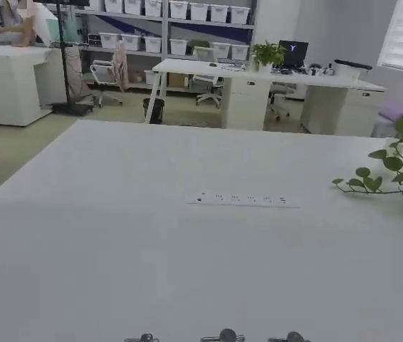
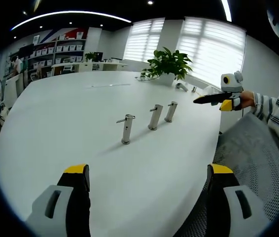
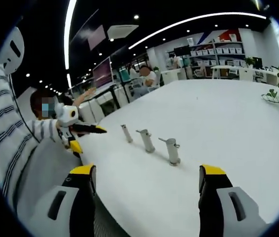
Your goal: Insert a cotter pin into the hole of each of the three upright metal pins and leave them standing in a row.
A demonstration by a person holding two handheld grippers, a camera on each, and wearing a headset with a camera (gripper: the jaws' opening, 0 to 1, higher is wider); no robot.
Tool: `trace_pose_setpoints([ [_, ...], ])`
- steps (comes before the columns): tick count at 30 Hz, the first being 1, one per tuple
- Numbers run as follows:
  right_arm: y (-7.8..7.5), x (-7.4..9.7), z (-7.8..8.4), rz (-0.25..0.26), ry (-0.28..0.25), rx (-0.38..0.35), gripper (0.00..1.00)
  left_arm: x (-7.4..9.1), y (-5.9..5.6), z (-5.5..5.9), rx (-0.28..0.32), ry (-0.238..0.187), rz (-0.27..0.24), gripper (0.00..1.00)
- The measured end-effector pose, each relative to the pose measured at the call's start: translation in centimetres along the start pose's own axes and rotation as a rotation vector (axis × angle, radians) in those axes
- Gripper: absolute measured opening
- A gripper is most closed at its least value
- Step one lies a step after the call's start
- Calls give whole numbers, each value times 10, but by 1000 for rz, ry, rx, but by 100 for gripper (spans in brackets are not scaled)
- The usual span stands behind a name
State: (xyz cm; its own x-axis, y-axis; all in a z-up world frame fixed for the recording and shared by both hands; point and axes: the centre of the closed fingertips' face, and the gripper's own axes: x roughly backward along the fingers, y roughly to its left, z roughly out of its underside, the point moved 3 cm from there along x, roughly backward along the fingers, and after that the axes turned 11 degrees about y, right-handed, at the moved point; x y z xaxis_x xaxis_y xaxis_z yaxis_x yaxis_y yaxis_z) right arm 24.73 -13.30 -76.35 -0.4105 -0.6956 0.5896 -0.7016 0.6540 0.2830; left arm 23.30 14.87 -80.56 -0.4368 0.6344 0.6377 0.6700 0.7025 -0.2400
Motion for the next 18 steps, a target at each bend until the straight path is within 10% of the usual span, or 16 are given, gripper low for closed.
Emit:
trace_pose_setpoints([
  [18,5,-6,24,-6,48,-64,100,10,0,8,36,-18,-21,99],
])
